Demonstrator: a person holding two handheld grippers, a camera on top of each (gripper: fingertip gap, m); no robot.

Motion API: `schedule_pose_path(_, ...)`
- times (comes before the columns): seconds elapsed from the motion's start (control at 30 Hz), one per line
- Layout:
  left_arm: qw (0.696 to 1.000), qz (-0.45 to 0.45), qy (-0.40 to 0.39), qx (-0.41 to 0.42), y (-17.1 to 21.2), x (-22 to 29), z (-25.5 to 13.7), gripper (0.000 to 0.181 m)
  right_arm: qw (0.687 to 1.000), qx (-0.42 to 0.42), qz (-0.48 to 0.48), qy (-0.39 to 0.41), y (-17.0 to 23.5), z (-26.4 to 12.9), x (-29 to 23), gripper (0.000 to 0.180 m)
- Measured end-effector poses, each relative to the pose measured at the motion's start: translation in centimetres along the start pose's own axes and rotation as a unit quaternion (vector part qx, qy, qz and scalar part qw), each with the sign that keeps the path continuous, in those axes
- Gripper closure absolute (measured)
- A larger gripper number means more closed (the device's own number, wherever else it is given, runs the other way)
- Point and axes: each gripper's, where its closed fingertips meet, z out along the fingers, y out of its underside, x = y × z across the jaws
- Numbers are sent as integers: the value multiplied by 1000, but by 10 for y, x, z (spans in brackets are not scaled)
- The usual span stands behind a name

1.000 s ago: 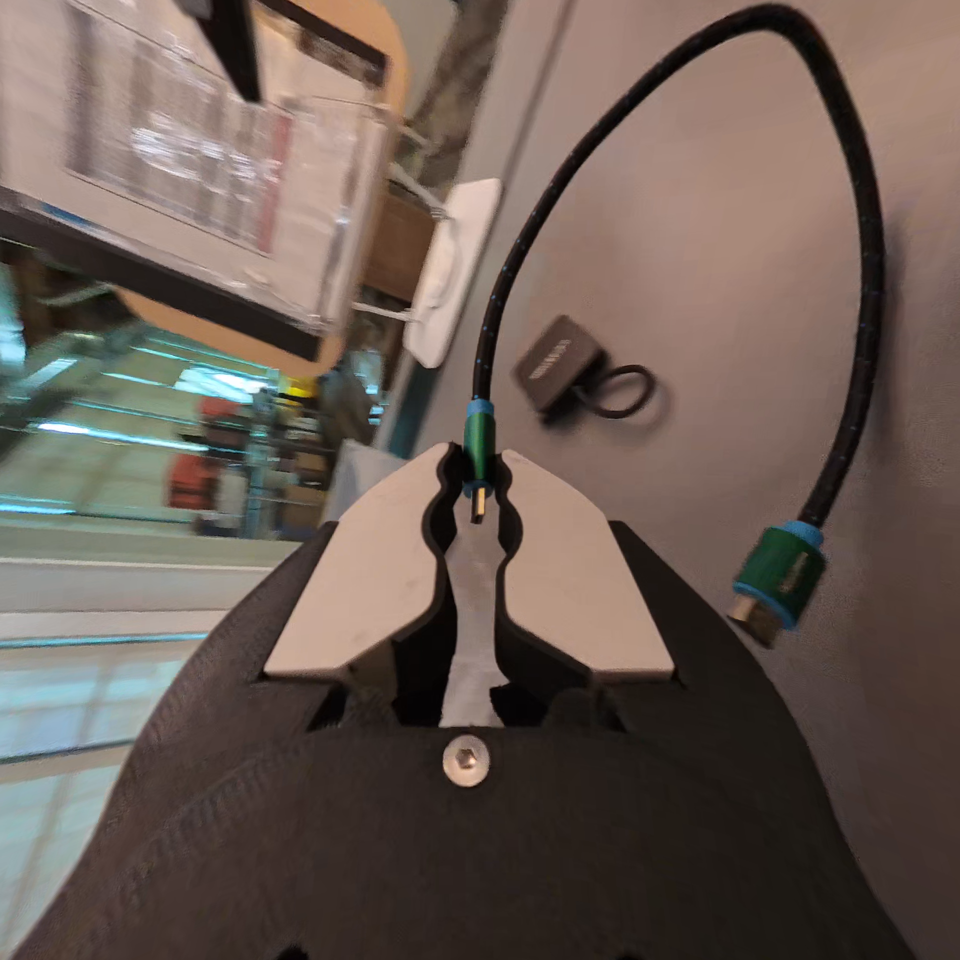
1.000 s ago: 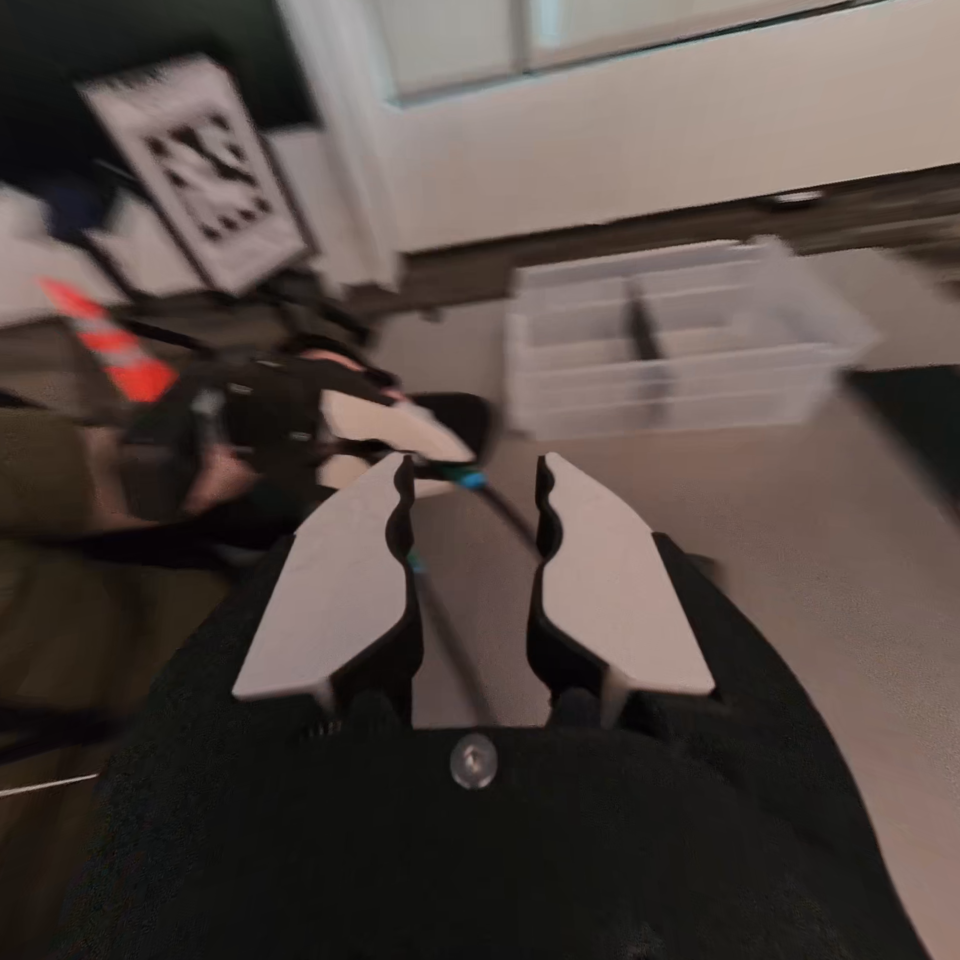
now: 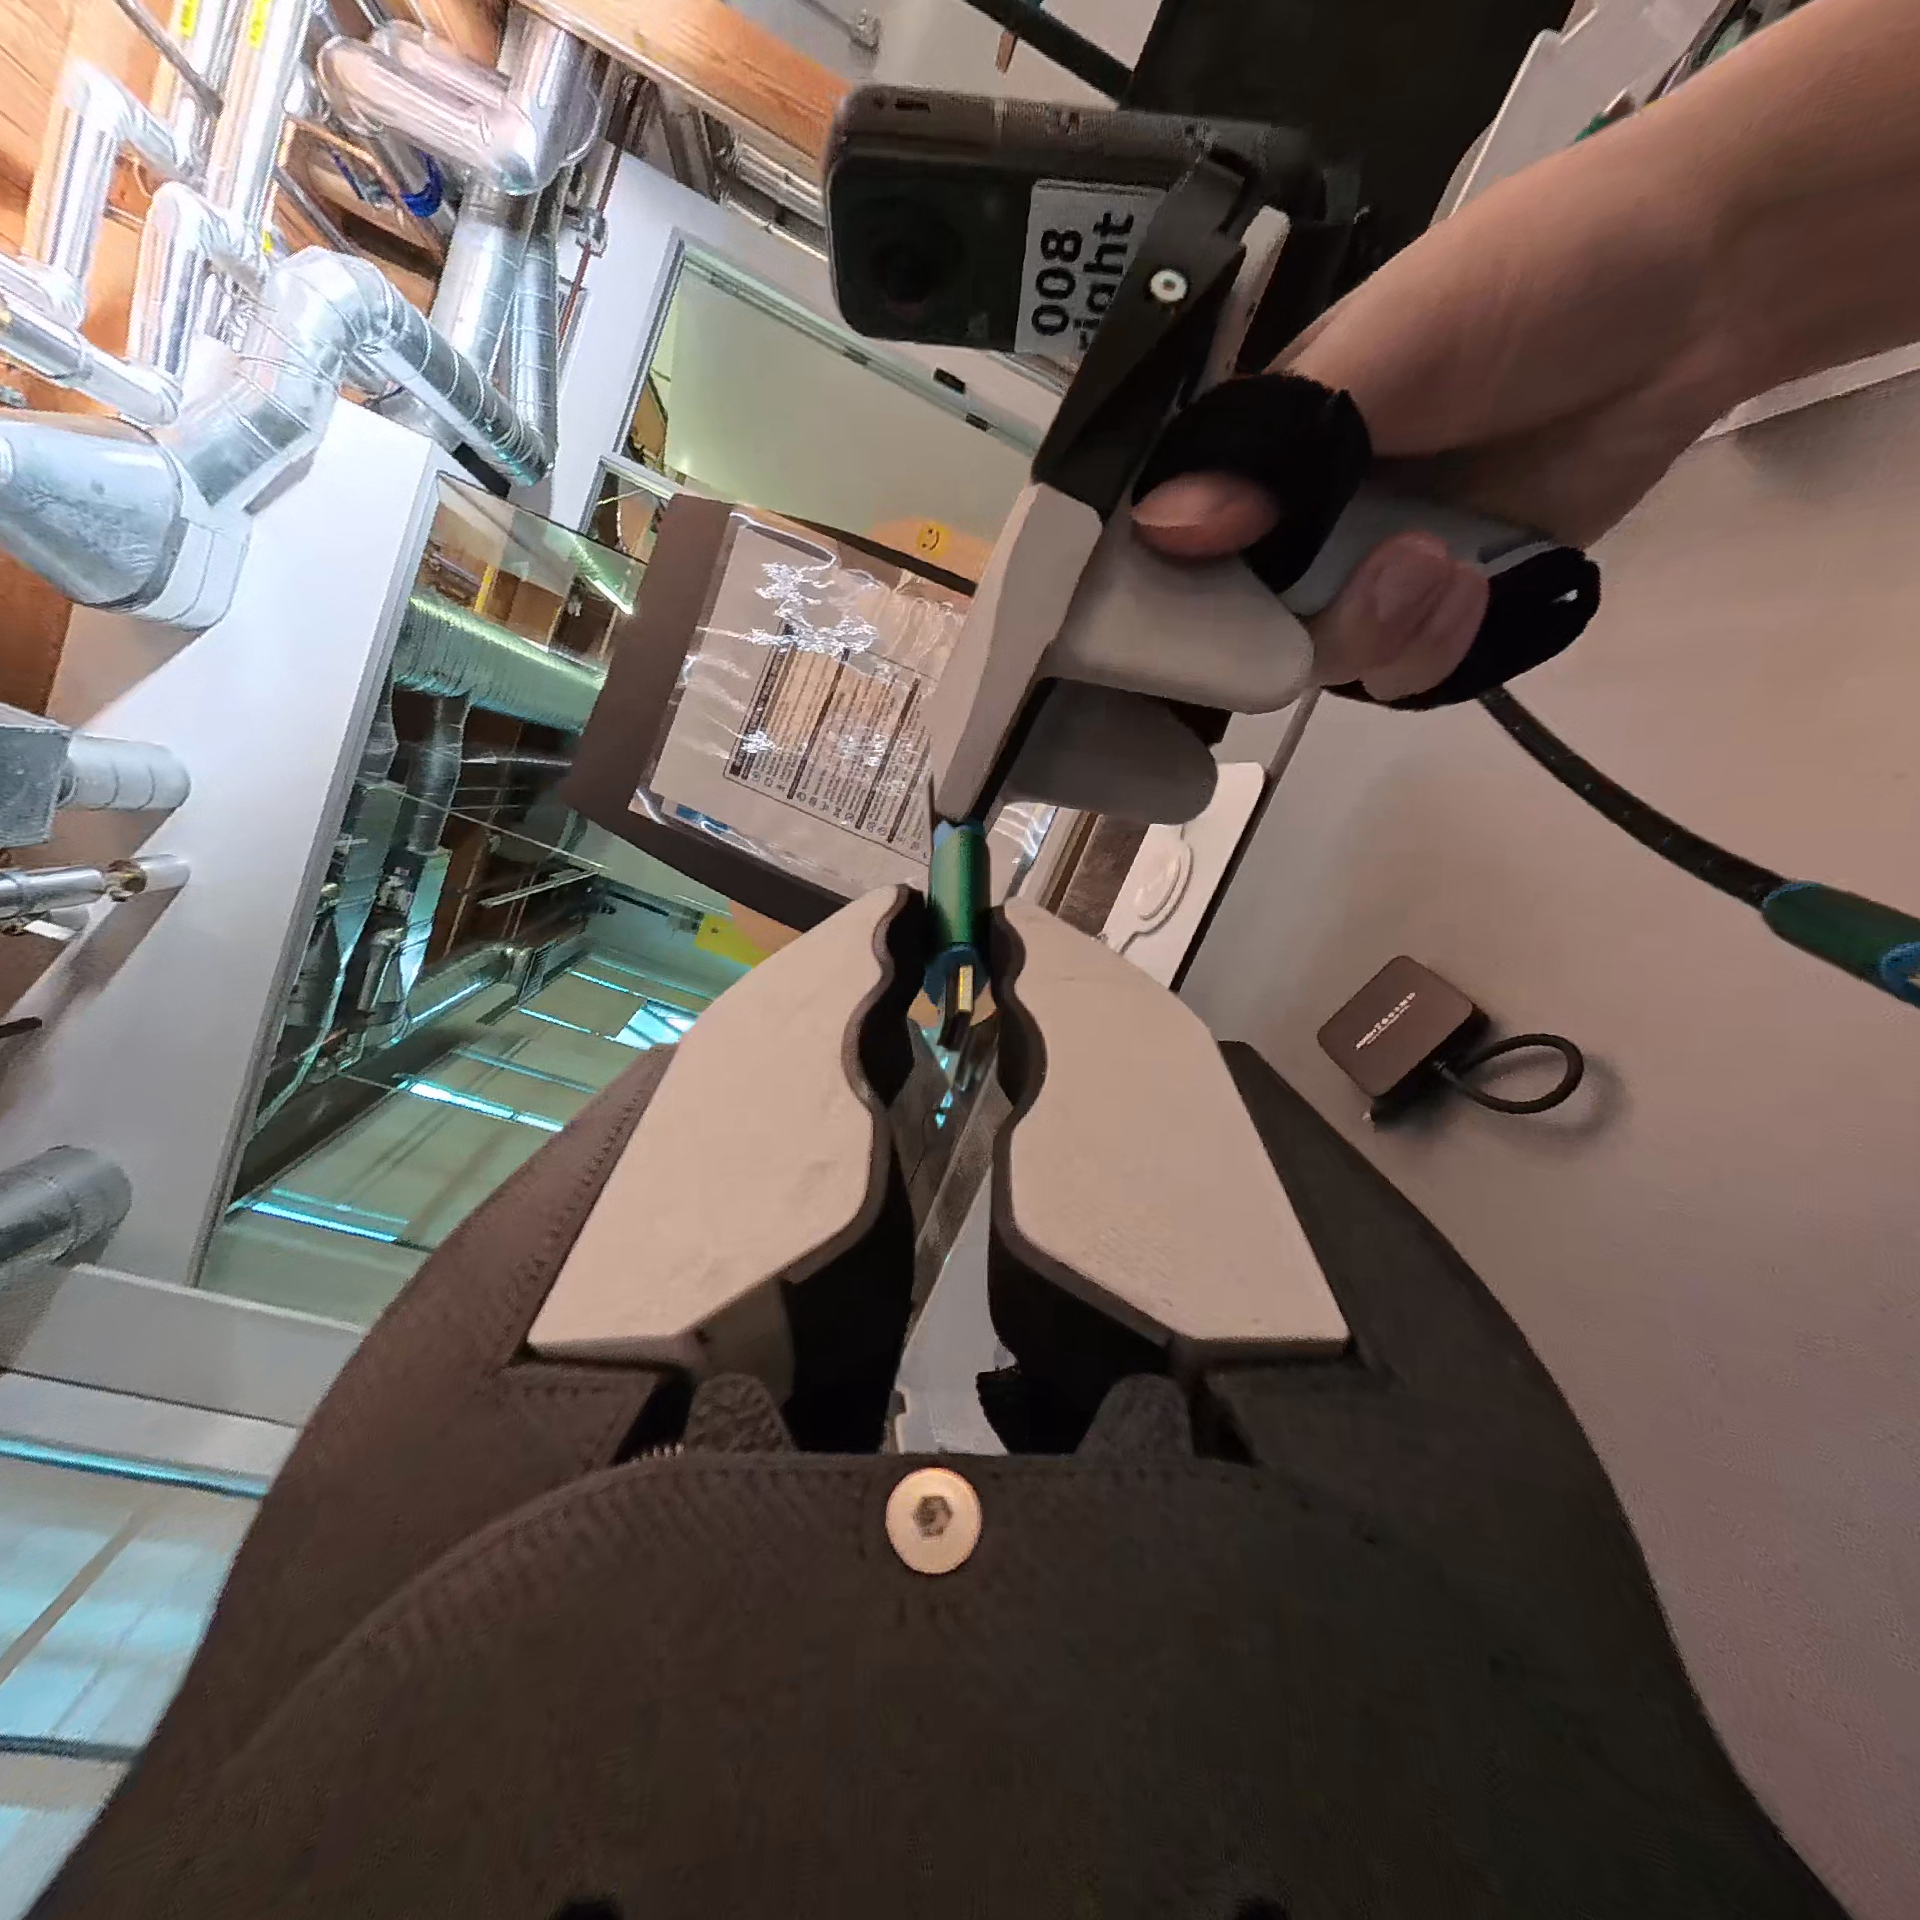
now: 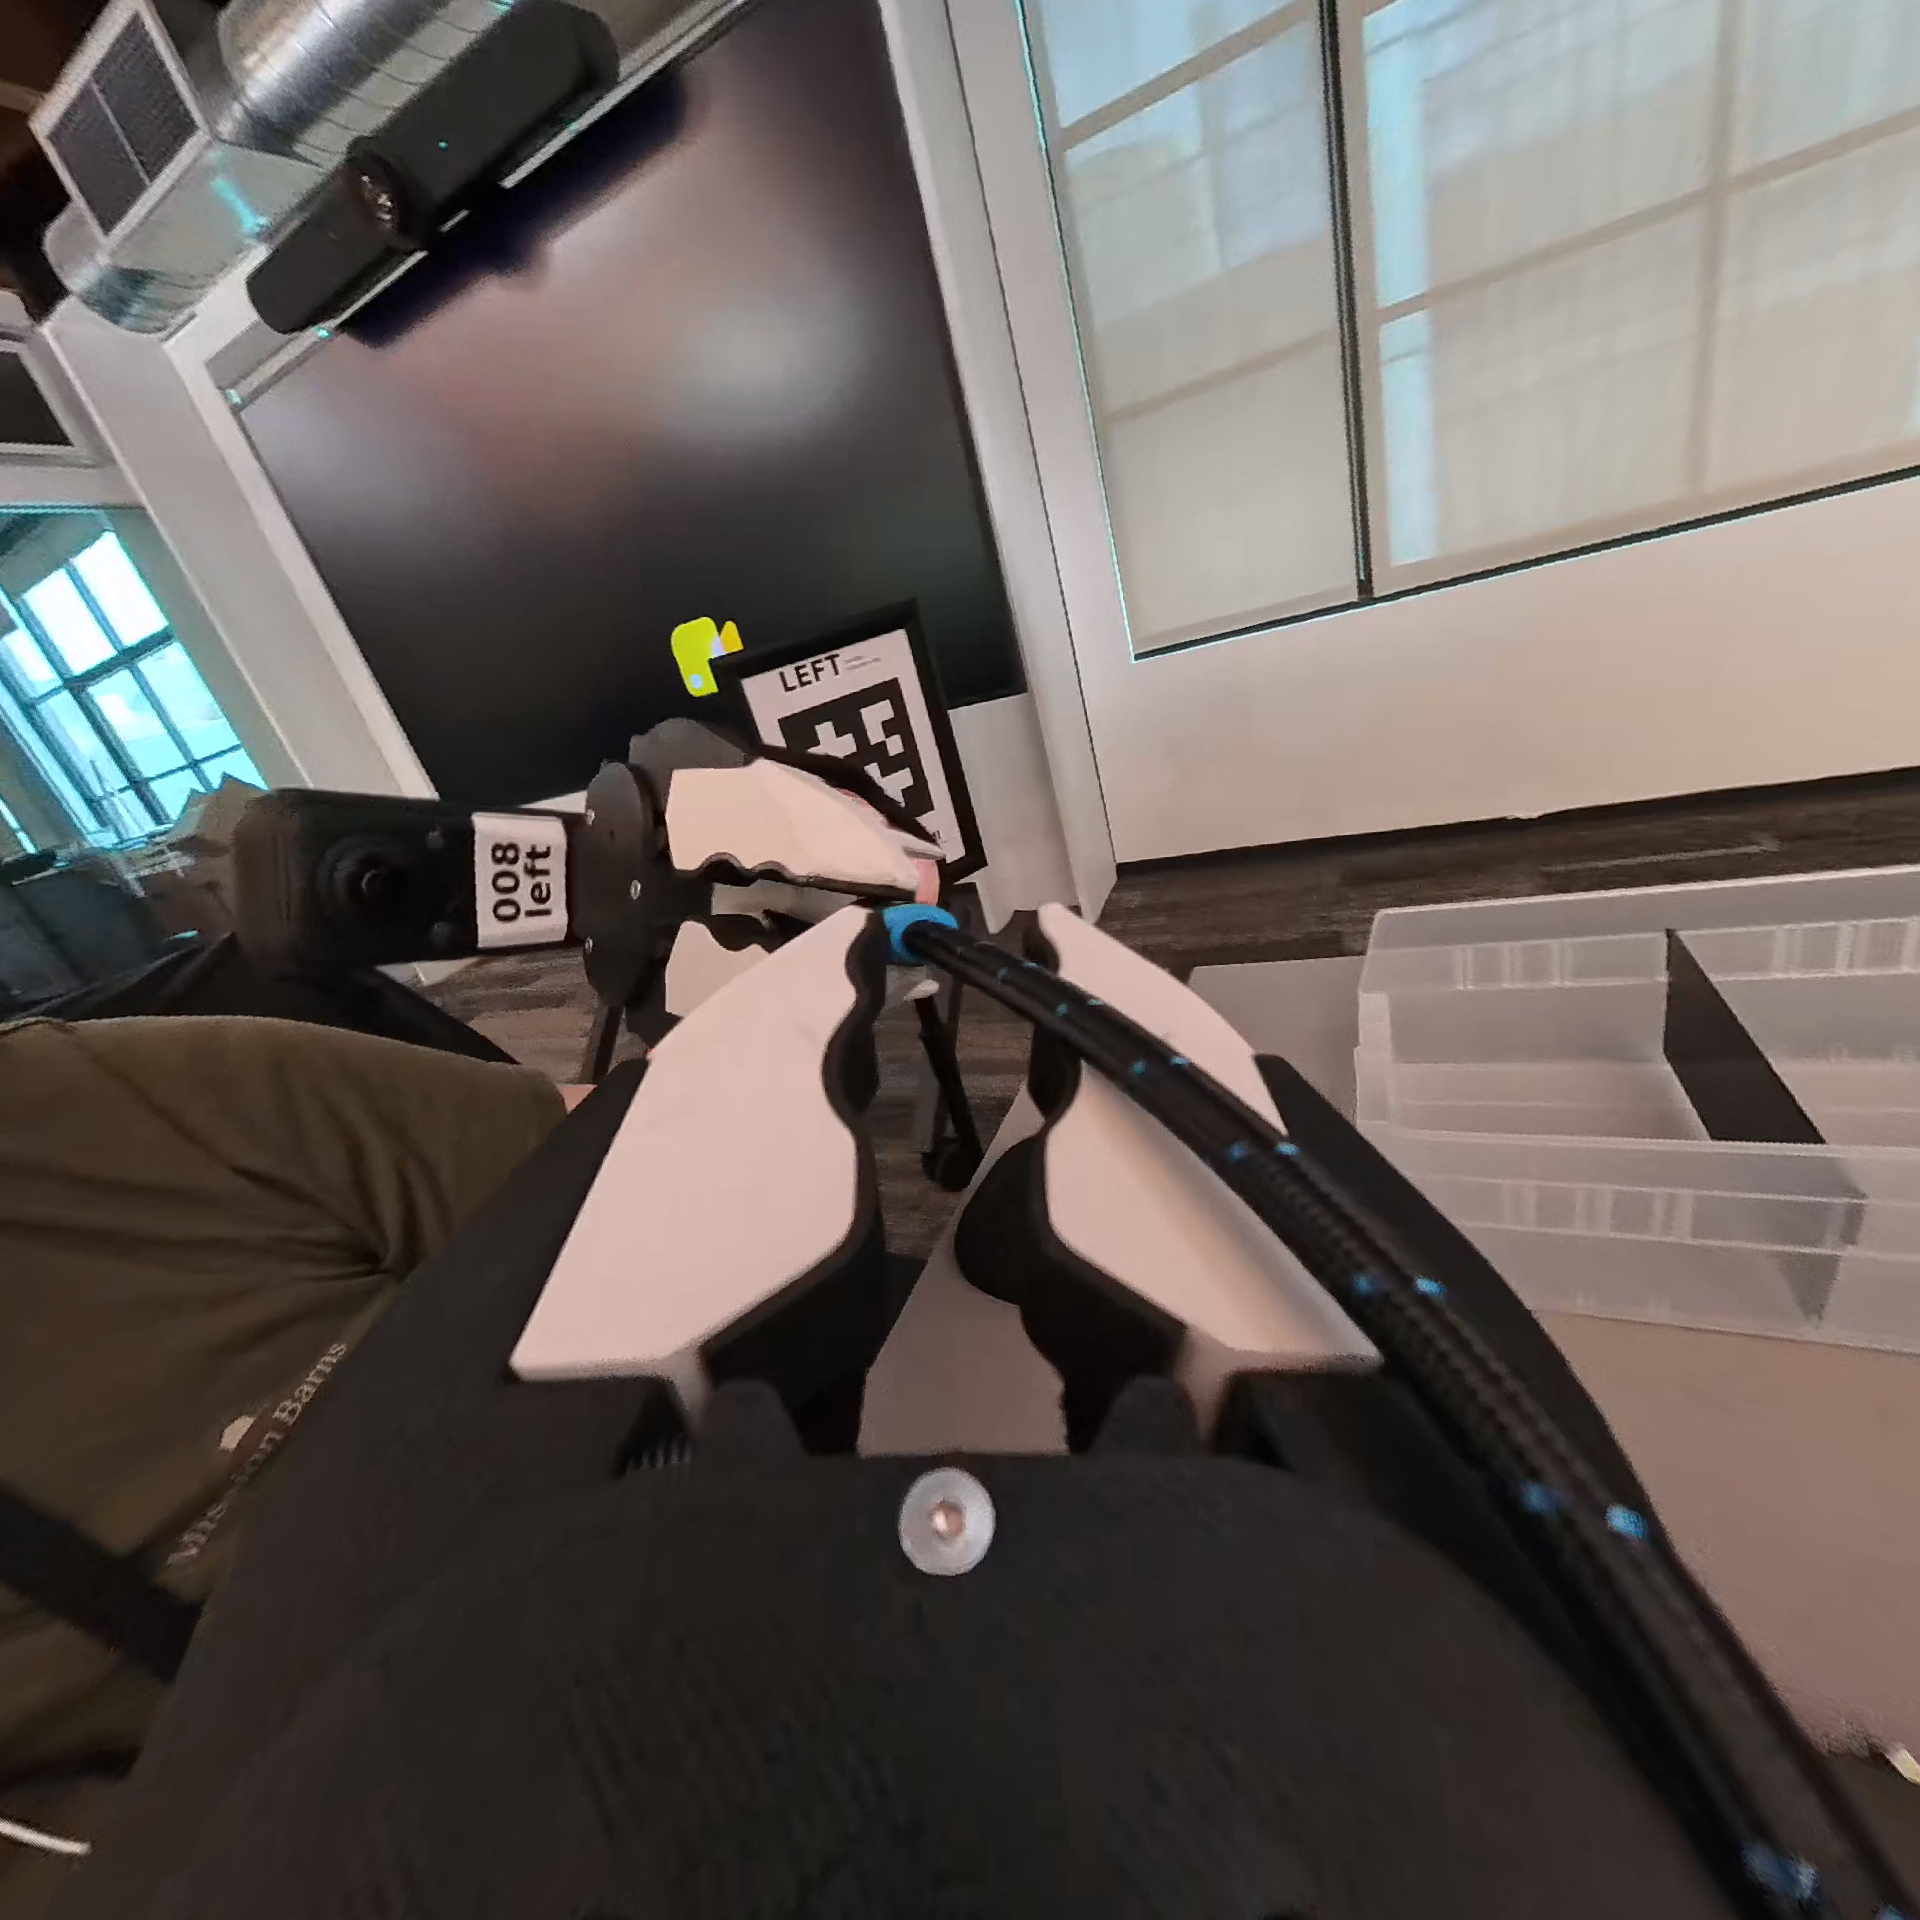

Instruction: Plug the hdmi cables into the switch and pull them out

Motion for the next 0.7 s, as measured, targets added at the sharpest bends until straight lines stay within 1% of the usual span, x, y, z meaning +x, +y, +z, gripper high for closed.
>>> schedule_pose_path(0.07, 1000, -7, 8, 6, -1, 0, -2, 170, 1000, 4, -7, -12, 0, 1, -3, 157)
schedule_pose_path(0.13, 1000, -15, 15, 18, -3, -1, -6, 170, 999, -3, -14, -42, 3, 2, -13, 168)
schedule_pose_path(0.27, 999, -14, 23, 36, -7, -1, -12, 170, 997, 3, -58, -50, 3, 4, -20, 170)
schedule_pose_path(0.4, 998, -11, 35, 49, -12, 0, -17, 170, 996, 6, -60, -70, 4, 5, -26, 170)
schedule_pose_path(0.53, 997, -10, 47, 52, -13, 2, -20, 170, 995, -2, -40, -87, 6, 6, -30, 169)
schedule_pose_path(0.57, 998, -11, 48, 51, -12, 1, -21, 170, 995, -1, -38, -91, 6, 6, -31, 167)
schedule_pose_path(0.63, 998, -9, 46, 48, -10, 1, -21, 170, 994, -2, -34, -102, 6, 7, -34, 156)
schedule_pose_path(0.67, 997, -12, 48, 51, -10, 1, -22, 170, 995, -3, -32, -97, 7, 8, -33, 160)
schedule_pose_path(0.7, 997, -19, 54, 56, -11, 2, -23, 170, 995, -5, -34, -89, 8, 8, -31, 168)
